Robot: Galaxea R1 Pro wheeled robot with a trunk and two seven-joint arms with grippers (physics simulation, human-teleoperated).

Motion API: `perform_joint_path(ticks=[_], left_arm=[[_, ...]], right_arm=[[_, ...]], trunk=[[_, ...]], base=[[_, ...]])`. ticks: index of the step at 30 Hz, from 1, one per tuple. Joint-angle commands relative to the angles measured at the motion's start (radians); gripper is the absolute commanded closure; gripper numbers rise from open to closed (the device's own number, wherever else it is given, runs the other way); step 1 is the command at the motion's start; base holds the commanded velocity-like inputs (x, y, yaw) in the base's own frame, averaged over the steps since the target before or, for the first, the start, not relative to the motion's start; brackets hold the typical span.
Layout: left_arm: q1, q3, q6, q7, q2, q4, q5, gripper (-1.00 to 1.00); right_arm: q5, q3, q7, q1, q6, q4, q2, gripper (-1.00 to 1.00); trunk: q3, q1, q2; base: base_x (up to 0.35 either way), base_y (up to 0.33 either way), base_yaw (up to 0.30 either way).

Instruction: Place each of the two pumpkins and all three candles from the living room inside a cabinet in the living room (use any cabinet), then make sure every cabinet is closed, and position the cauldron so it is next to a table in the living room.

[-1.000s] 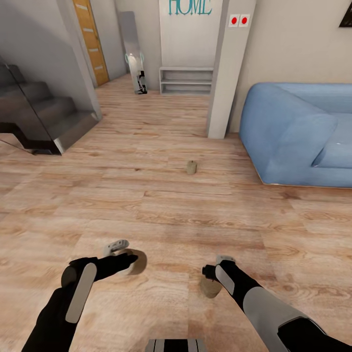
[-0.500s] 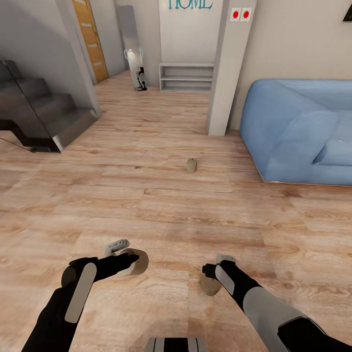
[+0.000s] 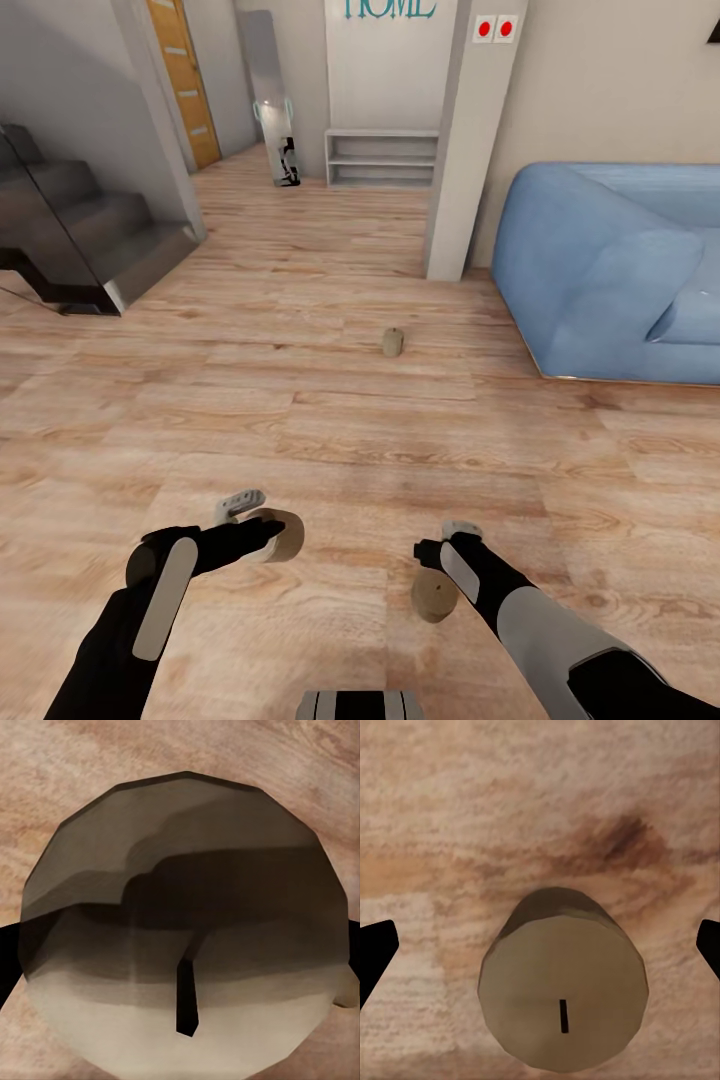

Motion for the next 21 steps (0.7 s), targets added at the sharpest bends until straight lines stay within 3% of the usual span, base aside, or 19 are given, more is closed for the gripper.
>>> perform_joint_path(ticks=[1,7,12,14,16,18,19,20,21], left_arm=[[-0.001,0.001,0.004,0.010,0.000,-0.001,0.011,1.00],[0.000,0.001,0.004,0.010,0.000,-0.002,0.025,1.00],[0.000,0.000,0.005,0.010,0.006,-0.001,0.094,1.00],[0.000,-0.001,0.006,0.009,0.022,-0.001,0.139,1.00],[0.000,-0.006,0.007,0.004,0.053,-0.001,0.210,1.00],[0.000,-0.024,0.007,-0.018,0.098,0.000,0.310,1.00],[0.000,-0.040,0.007,-0.032,0.127,0.000,0.362,1.00],[0.000,-0.087,0.006,-0.054,0.186,0.001,0.457,1.00],[0.000,-0.109,0.006,-0.062,0.211,0.002,0.498,1.00]], right_arm=[[-0.010,0.008,-0.008,0.000,0.004,-0.002,-0.001,-1.00],[-0.010,0.008,-0.008,0.000,0.004,-0.002,-0.001,-1.00],[-0.010,0.008,-0.008,0.000,0.004,-0.002,-0.001,-1.00],[-0.009,0.008,-0.008,0.000,0.004,-0.002,-0.001,-1.00],[-0.010,0.008,-0.008,0.000,0.005,-0.002,-0.001,-1.00],[-0.009,0.008,-0.008,0.000,0.005,-0.002,-0.001,-1.00],[-0.009,0.008,-0.008,0.000,0.005,-0.002,-0.001,-1.00],[-0.009,0.008,-0.008,0.000,0.005,-0.002,-0.001,-1.00],[-0.009,0.008,-0.008,0.000,0.005,-0.002,-0.001,-1.00]], trunk=[[-0.001,0.000,0.000],[-0.005,0.000,-0.001],[-0.024,0.002,-0.002],[-0.028,0.003,-0.002],[-0.028,0.003,-0.002],[-0.028,0.003,-0.002],[-0.028,0.003,-0.002],[-0.028,0.003,-0.002],[-0.028,0.003,-0.002]], base=[[0.002,0.000,0.000],[0.000,0.000,0.000],[0.000,0.000,0.000],[0.000,0.000,0.000],[0.000,0.000,0.000],[0.000,0.000,0.000],[0.000,0.000,0.000],[0.000,0.000,0.000],[0.000,0.000,0.000]])
